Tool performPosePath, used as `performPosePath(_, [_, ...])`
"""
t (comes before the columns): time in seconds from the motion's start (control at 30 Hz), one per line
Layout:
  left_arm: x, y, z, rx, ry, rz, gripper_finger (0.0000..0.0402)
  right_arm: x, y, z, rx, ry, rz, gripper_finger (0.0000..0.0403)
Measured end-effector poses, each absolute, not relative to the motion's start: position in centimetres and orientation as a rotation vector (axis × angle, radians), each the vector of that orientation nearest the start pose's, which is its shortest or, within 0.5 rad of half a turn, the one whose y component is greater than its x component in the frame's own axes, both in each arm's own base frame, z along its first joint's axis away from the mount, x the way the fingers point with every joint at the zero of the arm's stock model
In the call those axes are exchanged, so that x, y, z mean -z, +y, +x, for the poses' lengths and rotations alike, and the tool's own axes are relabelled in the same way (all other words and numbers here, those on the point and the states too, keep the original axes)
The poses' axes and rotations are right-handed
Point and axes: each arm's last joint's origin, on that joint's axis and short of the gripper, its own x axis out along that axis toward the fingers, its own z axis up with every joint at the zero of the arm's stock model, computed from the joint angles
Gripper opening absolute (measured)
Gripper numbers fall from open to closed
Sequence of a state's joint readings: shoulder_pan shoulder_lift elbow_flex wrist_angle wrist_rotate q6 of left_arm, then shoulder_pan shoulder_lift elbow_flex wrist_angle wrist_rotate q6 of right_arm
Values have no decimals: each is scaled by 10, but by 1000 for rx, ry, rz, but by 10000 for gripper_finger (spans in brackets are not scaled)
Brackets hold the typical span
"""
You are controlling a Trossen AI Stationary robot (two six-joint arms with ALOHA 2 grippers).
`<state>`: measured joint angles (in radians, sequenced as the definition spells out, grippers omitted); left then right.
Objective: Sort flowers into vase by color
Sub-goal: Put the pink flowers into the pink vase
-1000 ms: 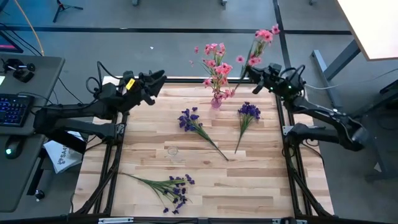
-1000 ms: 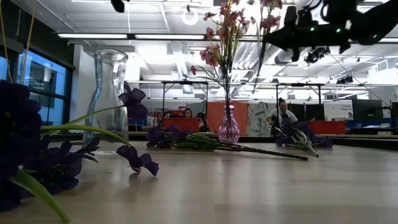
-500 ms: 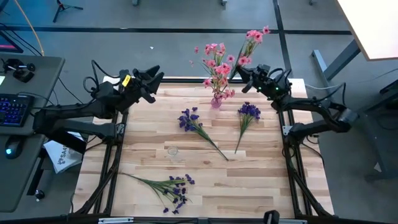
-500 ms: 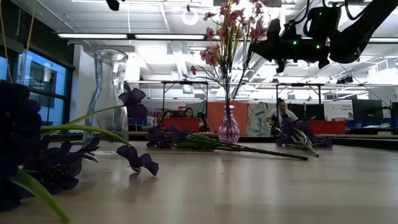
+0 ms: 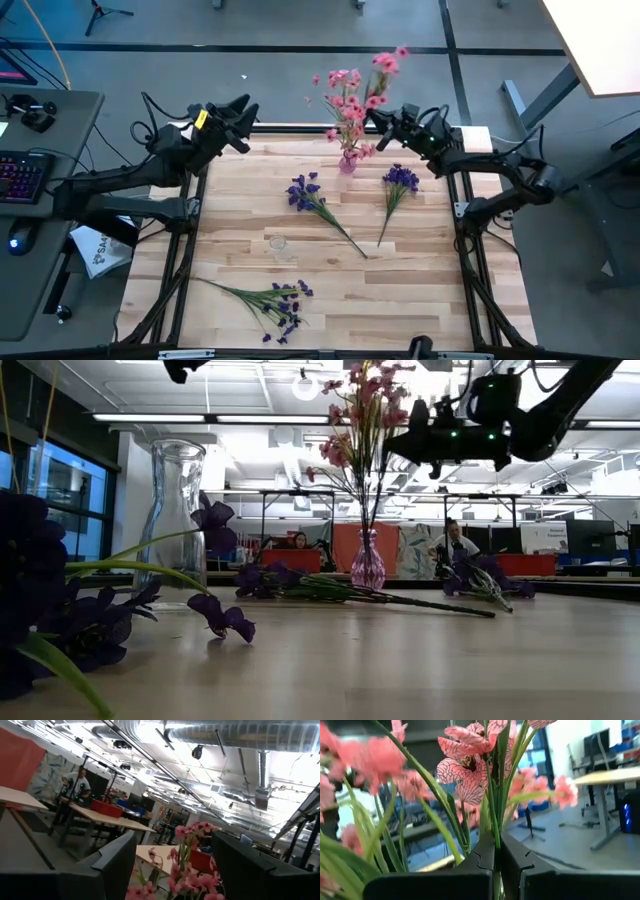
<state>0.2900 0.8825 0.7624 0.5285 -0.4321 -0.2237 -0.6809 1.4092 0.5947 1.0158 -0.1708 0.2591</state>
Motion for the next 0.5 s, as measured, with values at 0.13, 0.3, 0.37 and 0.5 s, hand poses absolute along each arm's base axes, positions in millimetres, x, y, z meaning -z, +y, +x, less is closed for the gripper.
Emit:
performPosePath(0.13, [-375, 67, 177, -667, -495, -239, 246, -247, -175, 236, 455, -199, 153, 0])
performPosePath(0.3, [-375, 67, 177, -665, -495, -238, 246, -251, -175, 241, 446, -179, 138, 0])
performPosePath(0.37, [-375, 67, 177, -665, -494, -238, 246, -250, -175, 241, 448, -166, 143, 0])
performPosePath(0.5, [-375, 67, 177, -665, -494, -238, 246, -246, -175, 242, 452, -126, 152, 0])
